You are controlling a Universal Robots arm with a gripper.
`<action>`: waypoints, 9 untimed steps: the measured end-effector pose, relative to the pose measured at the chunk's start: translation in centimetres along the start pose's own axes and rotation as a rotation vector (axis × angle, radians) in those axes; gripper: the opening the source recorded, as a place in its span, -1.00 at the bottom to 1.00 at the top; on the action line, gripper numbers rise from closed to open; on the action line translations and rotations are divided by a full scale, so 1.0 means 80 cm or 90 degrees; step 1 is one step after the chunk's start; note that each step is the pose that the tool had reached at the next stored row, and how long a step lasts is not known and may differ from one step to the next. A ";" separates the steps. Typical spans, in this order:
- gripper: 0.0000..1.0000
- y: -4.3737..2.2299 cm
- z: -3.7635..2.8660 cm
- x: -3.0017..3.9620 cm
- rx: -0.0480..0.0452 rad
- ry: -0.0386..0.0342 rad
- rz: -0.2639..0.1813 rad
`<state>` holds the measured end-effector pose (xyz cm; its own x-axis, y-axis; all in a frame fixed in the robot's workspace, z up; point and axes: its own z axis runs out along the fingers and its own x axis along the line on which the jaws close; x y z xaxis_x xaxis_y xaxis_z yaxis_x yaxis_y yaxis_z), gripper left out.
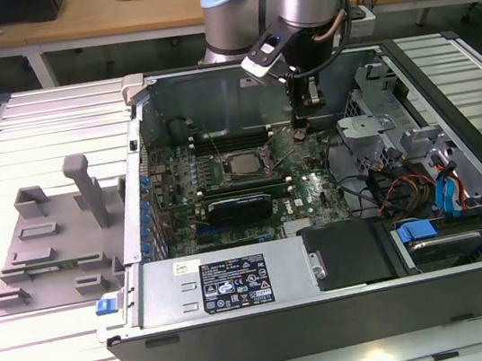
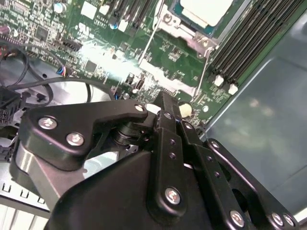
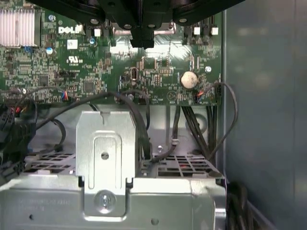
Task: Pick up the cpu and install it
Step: 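Close the cpu cover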
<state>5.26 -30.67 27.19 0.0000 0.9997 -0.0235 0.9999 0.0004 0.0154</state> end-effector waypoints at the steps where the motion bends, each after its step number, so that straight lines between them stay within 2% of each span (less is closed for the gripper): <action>1: -0.79 0.0022 0.0009 0.0000 0.0000 0.0000 0.000; 9: -0.79 0.0096 0.0134 0.0003 0.0024 0.0001 0.000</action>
<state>6.04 -30.67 26.13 0.0004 0.9997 -0.0233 0.9999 -0.0001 0.0116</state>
